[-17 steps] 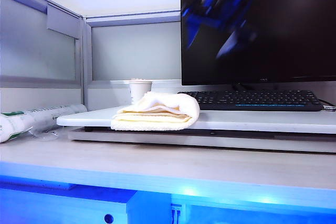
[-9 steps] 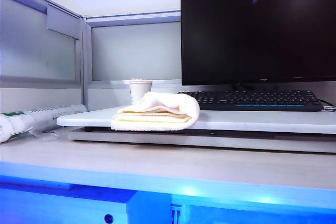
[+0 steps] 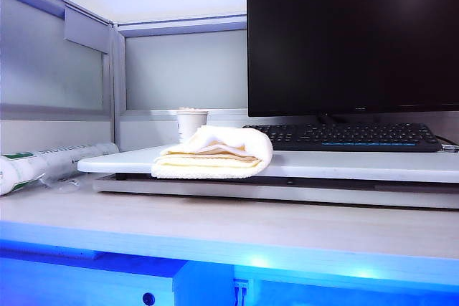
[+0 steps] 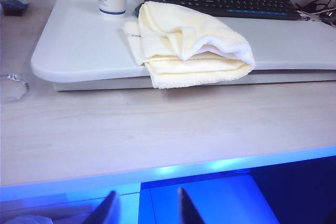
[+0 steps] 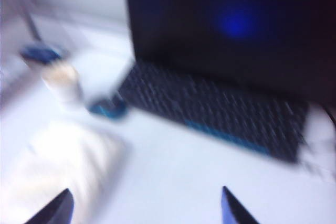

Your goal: Wipe the tabletop with a clean cloth to remove dust and stains.

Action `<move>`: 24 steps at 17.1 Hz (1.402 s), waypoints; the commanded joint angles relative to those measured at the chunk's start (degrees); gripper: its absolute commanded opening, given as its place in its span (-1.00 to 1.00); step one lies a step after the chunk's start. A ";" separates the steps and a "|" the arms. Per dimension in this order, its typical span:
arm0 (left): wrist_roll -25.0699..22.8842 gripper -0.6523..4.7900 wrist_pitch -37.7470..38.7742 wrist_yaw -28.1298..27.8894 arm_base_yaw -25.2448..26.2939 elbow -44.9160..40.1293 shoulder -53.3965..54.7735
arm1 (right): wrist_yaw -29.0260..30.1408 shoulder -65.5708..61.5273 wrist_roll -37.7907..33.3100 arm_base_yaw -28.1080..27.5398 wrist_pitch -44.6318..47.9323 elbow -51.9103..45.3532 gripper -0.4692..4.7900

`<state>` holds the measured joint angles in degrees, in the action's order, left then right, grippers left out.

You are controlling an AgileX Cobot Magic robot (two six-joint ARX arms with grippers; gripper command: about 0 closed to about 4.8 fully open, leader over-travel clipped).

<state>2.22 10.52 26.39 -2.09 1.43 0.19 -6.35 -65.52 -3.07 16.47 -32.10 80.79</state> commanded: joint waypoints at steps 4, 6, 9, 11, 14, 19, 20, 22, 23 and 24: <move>-0.07 -0.20 1.38 0.35 0.02 0.11 0.02 | -2.97 18.75 -1.84 -0.79 4.98 -22.05 0.40; -0.07 -0.20 1.33 0.31 0.02 0.11 0.02 | -3.10 24.96 -1.86 -0.77 6.01 -28.13 0.31; -0.07 -0.20 0.94 0.22 0.02 0.11 0.02 | -6.91 35.04 -1.81 -0.79 7.48 -36.79 -0.19; -0.07 -0.20 0.94 0.20 0.04 0.11 0.02 | -9.03 40.74 -1.79 -1.53 8.11 -41.07 -0.33; -0.07 -0.20 0.96 0.20 0.04 0.11 0.02 | -8.20 46.51 -1.16 -4.94 8.31 -45.44 -0.78; -0.07 -0.22 0.96 0.20 0.04 0.11 0.02 | -0.15 47.65 0.52 -12.72 9.90 -49.33 -0.85; -0.07 -0.23 0.96 0.20 0.04 0.11 0.02 | 2.54 47.65 0.48 -14.82 10.82 -50.58 -0.85; -0.07 -0.24 0.96 0.17 0.04 0.11 0.02 | 7.41 47.67 0.26 -18.88 11.63 -52.17 -0.85; -0.13 -0.33 0.96 -0.15 0.04 0.11 0.02 | 9.25 47.67 0.28 -20.52 11.43 -52.22 -0.85; -0.15 -0.47 1.01 -1.16 0.04 0.11 0.02 | 10.78 47.67 0.28 -22.01 11.43 -52.22 -0.85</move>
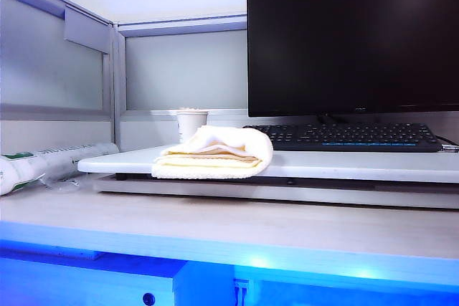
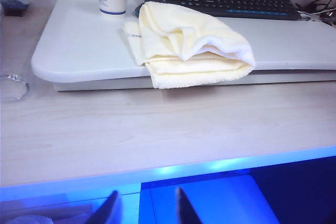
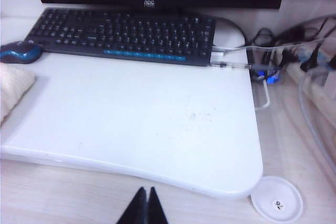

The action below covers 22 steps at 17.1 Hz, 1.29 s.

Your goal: Wipe the tabletop with a clean cloth to remove dust and stains.

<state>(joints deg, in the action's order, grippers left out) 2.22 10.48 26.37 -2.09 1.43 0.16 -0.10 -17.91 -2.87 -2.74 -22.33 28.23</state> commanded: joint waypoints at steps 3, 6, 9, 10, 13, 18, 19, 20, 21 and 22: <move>-0.26 -0.59 1.05 -6.49 0.04 0.11 0.04 | 6.21 0.09 0.07 -4.83 1.53 -0.15 -0.85; -0.28 -0.71 1.05 -10.25 0.04 0.11 0.04 | 6.67 0.11 -2.10 -4.70 3.06 -3.58 -0.85; -0.37 -0.72 1.01 -13.29 0.04 0.11 0.04 | 6.62 0.50 -4.28 -4.70 7.89 -8.48 -0.85; -0.90 -0.72 1.05 -14.25 0.04 0.11 0.04 | 6.45 0.87 -4.61 -4.70 9.42 -10.21 -0.85; -2.91 -0.78 1.05 -17.07 0.04 0.11 0.04 | 6.27 1.18 -4.61 -4.70 12.35 -14.88 -0.85; -5.25 -0.78 1.09 -17.75 0.04 0.09 0.04 | 6.67 3.87 -3.28 -4.70 14.03 -20.24 -0.85; -5.25 -0.78 1.09 -17.77 0.04 0.09 0.04 | 6.93 5.01 -3.08 -4.70 14.03 -21.03 -0.85; -5.22 -0.78 1.09 -17.77 0.04 0.09 0.04 | 9.29 9.18 -3.04 -4.70 13.97 -22.56 -0.85; -5.20 -0.78 1.27 -17.57 0.02 0.07 0.04 | 14.01 17.75 -2.73 -4.68 8.96 -25.40 -0.85; -5.18 -0.78 1.46 -17.57 0.04 0.07 0.04 | 13.62 17.84 -2.34 -4.70 7.65 -25.70 -0.85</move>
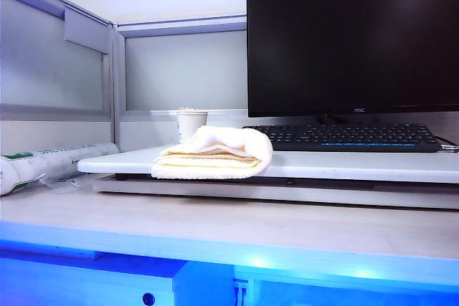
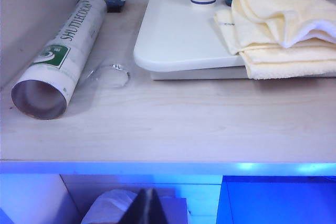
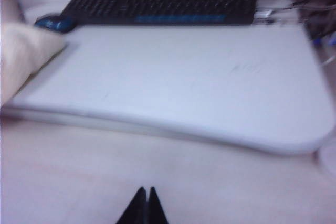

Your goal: Wipe the tabletop with a clean cloth to remove dust and stains.

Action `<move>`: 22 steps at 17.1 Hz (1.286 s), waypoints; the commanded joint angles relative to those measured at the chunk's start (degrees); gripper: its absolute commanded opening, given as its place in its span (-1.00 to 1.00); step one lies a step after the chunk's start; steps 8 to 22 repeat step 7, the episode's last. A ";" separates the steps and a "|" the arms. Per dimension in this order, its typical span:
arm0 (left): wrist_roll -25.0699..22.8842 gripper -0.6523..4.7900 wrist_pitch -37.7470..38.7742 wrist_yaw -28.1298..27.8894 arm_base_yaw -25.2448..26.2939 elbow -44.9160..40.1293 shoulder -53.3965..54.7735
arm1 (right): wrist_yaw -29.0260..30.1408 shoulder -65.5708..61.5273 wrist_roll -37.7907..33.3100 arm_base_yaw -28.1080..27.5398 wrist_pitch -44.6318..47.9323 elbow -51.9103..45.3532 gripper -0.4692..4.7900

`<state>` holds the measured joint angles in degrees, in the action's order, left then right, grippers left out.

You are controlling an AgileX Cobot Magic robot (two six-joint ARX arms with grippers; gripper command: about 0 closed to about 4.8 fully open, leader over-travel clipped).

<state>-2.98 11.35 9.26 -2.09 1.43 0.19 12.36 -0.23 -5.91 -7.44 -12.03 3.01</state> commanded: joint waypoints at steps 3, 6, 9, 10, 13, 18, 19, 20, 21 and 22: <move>0.48 -0.78 1.07 0.00 0.00 0.07 0.02 | 1.01 0.15 1.70 0.00 -3.15 -0.72 -0.85; 0.42 -0.78 1.05 -0.07 0.04 0.07 0.02 | 0.63 0.15 1.64 -0.07 -3.17 -0.70 -0.84; 0.42 -0.78 1.05 -0.07 0.04 0.07 0.02 | 0.63 0.15 1.64 -0.07 -3.19 -0.70 -0.84; 0.42 -0.78 1.05 -0.07 0.04 0.07 0.02 | 0.63 0.15 1.64 -0.07 -3.19 -0.70 -0.84; 0.42 -0.78 1.05 -0.07 0.04 0.07 0.02 | 0.63 0.15 1.64 -0.07 -3.19 -0.70 -0.84; 0.42 -0.78 1.05 -0.07 0.04 0.07 0.02 | 0.63 0.15 1.64 -0.07 -3.19 -0.70 -0.84; 0.42 -0.78 1.05 -0.07 0.04 0.07 0.02 | 0.63 0.15 1.64 -0.07 -3.19 -0.70 -0.84; 0.42 -0.78 1.05 -0.07 0.04 0.07 0.02 | 0.63 0.15 1.64 -0.07 -3.19 -0.70 -0.84; 0.42 -0.78 1.05 -0.07 0.04 0.07 0.02 | 0.63 0.15 1.64 -0.07 -3.19 -0.70 -0.84; 0.42 -0.78 1.05 -0.07 0.04 0.07 0.02 | 0.63 0.15 1.64 -0.07 -3.19 -0.70 -0.84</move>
